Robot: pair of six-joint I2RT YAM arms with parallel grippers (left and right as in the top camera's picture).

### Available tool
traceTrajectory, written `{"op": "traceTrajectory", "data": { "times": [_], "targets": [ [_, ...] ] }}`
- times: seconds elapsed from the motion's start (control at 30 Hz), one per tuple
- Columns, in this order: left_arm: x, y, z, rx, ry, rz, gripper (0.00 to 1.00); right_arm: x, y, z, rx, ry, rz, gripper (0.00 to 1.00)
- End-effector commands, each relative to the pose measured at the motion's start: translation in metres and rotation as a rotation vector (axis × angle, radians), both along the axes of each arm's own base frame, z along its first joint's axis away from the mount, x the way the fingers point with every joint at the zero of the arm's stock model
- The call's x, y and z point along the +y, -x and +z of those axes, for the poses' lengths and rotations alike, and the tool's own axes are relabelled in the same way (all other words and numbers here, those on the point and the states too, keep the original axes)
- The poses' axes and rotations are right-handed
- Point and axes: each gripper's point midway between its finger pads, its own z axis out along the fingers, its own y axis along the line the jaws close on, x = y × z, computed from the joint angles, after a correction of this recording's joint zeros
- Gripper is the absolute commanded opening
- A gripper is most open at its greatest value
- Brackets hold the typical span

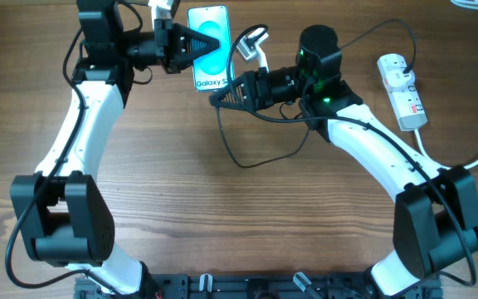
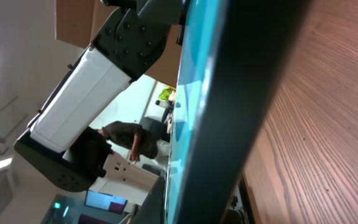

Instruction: Plug charger to phone and switch on socket

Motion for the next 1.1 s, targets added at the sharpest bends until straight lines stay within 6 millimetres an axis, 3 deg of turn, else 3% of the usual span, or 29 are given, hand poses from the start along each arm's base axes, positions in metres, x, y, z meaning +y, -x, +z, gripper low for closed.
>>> {"op": "traceTrajectory", "data": {
  "times": [0.0, 0.63, 0.7, 0.73, 0.93, 1.07],
  "targets": [
    [-0.003, 0.020, 0.015, -0.024, 0.020, -0.075, 0.04, 0.002, -0.016, 0.011, -0.033, -0.017, -0.090, 0.04],
    [-0.011, 0.026, 0.010, -0.016, 0.020, -0.097, 0.04, -0.008, -0.045, 0.014, -0.055, -0.022, -0.229, 0.07],
    [-0.011, 0.025, 0.010, -0.018, 0.019, -0.095, 0.04, -0.009, -0.046, 0.013, -0.065, -0.022, -0.232, 0.75],
    [-0.011, 0.025, 0.010, -0.025, 0.018, -0.093, 0.04, -0.011, -0.047, 0.013, -0.090, -0.023, -0.235, 0.98],
    [-0.011, 0.024, 0.010, -0.069, 0.015, -0.085, 0.04, -0.025, -0.056, -0.010, -0.112, 0.042, -0.260, 1.00],
    [-0.011, 0.021, 0.005, -0.097, 0.007, -0.070, 0.04, -0.048, -0.064, -0.039, -0.067, 0.130, -0.293, 1.00]
  ]
}}
